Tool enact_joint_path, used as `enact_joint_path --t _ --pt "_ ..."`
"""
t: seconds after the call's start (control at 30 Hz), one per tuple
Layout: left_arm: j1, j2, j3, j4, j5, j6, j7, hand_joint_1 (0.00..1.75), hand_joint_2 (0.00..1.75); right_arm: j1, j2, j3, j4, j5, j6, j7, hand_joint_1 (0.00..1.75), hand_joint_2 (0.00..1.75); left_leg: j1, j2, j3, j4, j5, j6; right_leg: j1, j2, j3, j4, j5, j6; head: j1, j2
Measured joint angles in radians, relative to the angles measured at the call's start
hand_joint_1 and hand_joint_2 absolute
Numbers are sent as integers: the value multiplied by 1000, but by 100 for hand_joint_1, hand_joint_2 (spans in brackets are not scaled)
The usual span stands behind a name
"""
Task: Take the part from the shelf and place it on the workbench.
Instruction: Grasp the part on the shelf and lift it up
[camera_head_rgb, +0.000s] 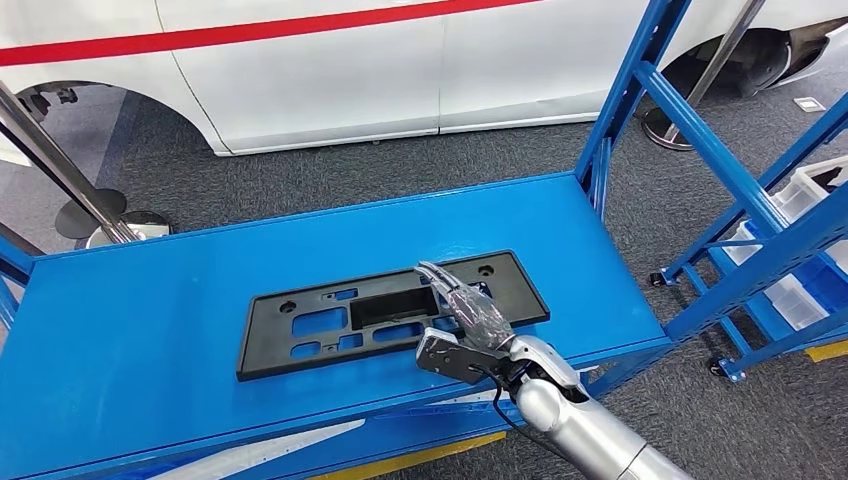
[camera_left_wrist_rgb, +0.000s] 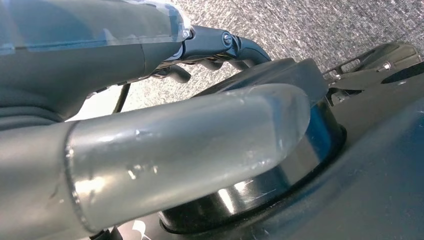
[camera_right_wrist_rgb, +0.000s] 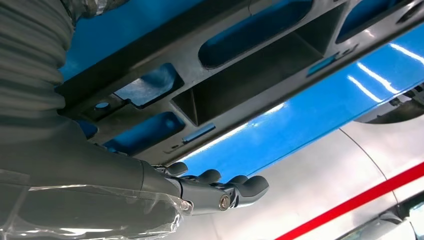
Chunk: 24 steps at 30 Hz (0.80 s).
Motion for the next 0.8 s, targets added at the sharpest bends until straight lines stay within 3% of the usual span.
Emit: enact_joint_path --t 0.63,0.77,0.8 --pt "0 0 0 0 -2 -1 0 0 0 -25 0 19 43 29 -1 25 0 175 0 0 0 0 0 0 0 0 0 0 0 0 0 0" --pt "0 0 0 0 -4 -2 1 0 0 -26 0 20 50 92 -37 51 0 175 0 0 0 0 0 0 0 0 0 0 0 0 0 0" --pt "0 0 0 0 -5 -3 2 0 0 -28 0 21 55 130 -59 65 14 175 0 0 0 0 0 0 0 0 0 0 0 0 0 0"
